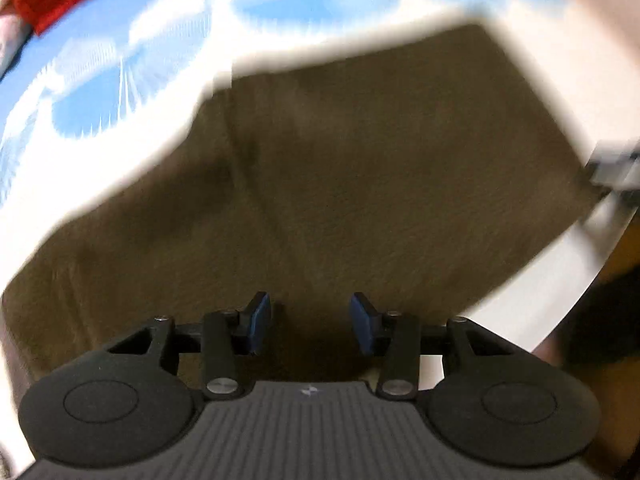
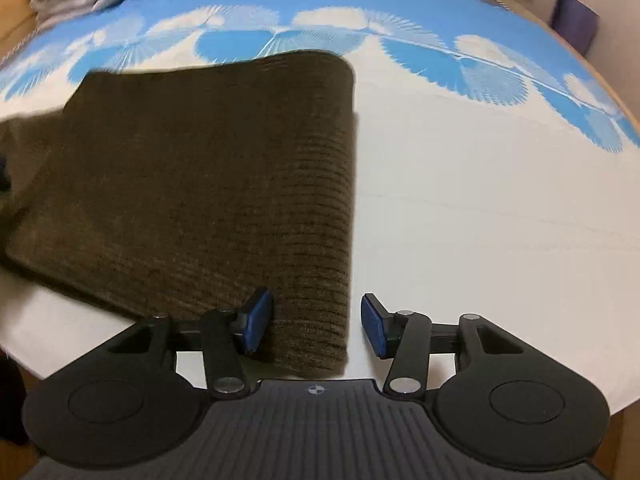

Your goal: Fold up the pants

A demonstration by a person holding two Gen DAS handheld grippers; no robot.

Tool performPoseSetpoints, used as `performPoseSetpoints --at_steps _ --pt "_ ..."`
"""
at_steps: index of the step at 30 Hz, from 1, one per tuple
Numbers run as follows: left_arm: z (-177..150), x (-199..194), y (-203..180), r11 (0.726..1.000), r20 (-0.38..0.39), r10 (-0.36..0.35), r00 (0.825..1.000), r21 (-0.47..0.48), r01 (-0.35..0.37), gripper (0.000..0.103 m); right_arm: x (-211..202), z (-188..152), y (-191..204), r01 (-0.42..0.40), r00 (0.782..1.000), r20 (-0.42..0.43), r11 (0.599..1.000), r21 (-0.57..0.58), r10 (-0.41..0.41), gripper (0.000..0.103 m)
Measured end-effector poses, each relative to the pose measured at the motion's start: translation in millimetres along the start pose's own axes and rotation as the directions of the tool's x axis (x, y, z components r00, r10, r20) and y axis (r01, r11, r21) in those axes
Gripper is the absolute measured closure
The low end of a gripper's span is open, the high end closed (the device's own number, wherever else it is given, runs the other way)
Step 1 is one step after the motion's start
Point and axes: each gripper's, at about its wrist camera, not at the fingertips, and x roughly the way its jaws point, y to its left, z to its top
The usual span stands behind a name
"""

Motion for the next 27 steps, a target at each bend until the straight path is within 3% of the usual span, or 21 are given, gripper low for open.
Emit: performPoseSetpoints --at_steps 3,6,9,12,15,16,18,21,24,27 --pt "-3.2 -6.5 1.5 0.999 0.029 0.033 0.999 0.028 -0.034 0.053 -16.8 10.6 -4.0 -0.004 0.996 0.089 0.999 0.032 0.001 0.052" --pt "-15.1 -34.5 35.7 0.993 0.155 0.010 0.988 -0.121 0.009 0.043 -46.2 32.2 -10.7 -0.027 0.979 0.203 0.997 0.067 0.013 0.051" --pt "-35.7 -55.7 78.7 0.950 0.247 0.044 0.968 -0.310 0.036 0.031 -78.5 57.4 -14.8 -0.068 0.945 0.323 0.996 0.057 0.046 0.048" --pt "-70.3 -66.6 127.8 0.857 0.276 0.071 0.959 -0.509 0.083 0.030 -96.7 77.9 -12.6 -0.099 0.912 0.399 0.995 -0.011 0.095 0.039" --pt "-107.4 -65.6 173.0 0.751 0.254 0.110 0.961 -0.655 0.087 0.030 -88.0 80.1 -4.9 -0.107 0.898 0.425 0.993 -0.050 0.118 0.038" --pt "-119.0 -63.2 184.9 0.716 0.243 0.115 0.963 -0.692 0.089 0.030 -78.9 78.3 -2.0 -0.106 0.901 0.419 0.993 -0.044 0.114 0.038" --pt "-143.7 -55.6 207.2 0.639 0.232 0.100 0.968 -0.760 0.116 0.030 -61.4 80.3 5.4 -0.105 0.928 0.359 0.995 0.000 0.098 0.042" --pt "-168.3 -40.1 232.4 0.541 0.225 0.046 0.973 -0.825 0.165 0.028 -62.3 88.5 16.8 -0.146 0.922 0.367 0.988 0.045 0.120 0.042" --pt "-187.1 -21.7 251.3 0.464 0.215 0.009 0.976 -0.866 0.187 0.025 -49.7 91.3 31.3 -0.129 0.941 0.319 0.991 0.035 0.111 0.042" --pt "-190.9 -5.5 258.1 0.415 0.214 -0.046 0.976 -0.885 0.214 0.025 -42.6 92.7 39.2 -0.137 0.945 0.303 0.990 0.021 0.124 0.042"
